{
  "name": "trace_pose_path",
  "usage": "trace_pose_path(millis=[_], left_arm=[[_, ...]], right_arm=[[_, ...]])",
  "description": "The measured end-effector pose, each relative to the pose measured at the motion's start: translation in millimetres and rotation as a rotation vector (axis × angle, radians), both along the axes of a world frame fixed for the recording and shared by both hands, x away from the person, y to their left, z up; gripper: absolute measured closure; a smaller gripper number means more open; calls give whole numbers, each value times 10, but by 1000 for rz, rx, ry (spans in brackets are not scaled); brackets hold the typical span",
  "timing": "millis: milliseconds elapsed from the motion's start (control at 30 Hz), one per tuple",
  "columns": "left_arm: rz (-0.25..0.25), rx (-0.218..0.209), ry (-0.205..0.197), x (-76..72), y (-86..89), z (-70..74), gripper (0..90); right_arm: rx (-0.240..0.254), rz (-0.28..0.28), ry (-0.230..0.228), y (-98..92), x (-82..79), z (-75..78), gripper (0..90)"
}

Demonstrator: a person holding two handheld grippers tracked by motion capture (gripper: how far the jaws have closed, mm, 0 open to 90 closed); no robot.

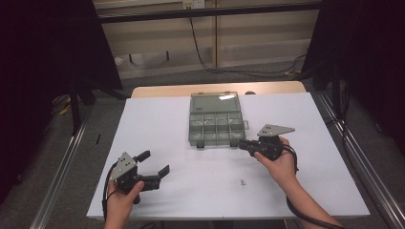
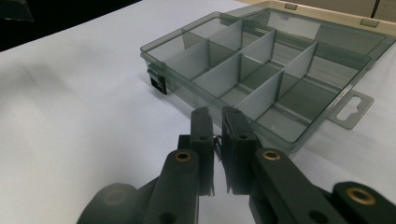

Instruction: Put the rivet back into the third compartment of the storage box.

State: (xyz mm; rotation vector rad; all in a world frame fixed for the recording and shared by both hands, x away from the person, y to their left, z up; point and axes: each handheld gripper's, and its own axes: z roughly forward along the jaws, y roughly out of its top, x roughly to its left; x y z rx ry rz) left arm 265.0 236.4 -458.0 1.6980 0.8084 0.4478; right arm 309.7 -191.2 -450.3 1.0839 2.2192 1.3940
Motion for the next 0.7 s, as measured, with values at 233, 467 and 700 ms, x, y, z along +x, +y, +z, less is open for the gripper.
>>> trace_pose_path(millis=[233,467,700], left_arm=[[-4,3,-4,11,7,-3,59],[-12,13,-3,22,29,-8,59],[-5,6,3,26,16,-17,59]], right_arm=[[-5,-9,-2,19,122,35,839],[-1,-24,-5,47,221,57,839],[15,-43,-3,60,324,78,839]])
